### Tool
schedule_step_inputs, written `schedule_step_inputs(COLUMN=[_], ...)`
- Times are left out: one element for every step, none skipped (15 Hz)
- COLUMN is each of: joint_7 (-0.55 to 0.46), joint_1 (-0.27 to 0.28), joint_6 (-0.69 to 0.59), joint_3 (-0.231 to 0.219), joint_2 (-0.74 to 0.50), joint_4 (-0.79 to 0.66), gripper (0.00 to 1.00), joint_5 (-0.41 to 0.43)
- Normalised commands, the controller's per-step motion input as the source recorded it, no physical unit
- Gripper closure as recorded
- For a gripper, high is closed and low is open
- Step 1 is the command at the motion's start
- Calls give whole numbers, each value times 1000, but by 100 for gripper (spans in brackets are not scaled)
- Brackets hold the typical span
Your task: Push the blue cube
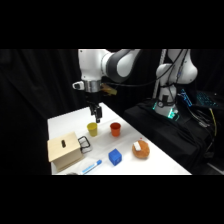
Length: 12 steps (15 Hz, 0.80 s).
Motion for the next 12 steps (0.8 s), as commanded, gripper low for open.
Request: schedule_step_inputs(joint_7=[2, -14, -19, -6, -18, 17, 45, 55, 51, 65, 71, 85], joint_1=[-25, -17, -5, 1, 8, 32, 55, 75, 90, 114, 124, 139], joint_6=[-19, -3, 17, 28, 34, 76, 91, 89, 95, 96, 101, 97], joint_3=[20, 41, 55, 63, 70, 69, 71, 83, 93, 105, 105, 107], joint_2=[-16, -26, -16, -8, -7, -12, -8, -1, 18, 42, 59, 83], joint_4=[17, 14, 22, 31, 19, -8, -15, -5, -1, 15, 29, 50], gripper=[0, 0, 0, 0, 0, 0, 0, 0, 0, 0, 0, 0], joint_5=[17, 49, 57, 84, 94, 59, 29, 31, 37, 31, 27, 13])
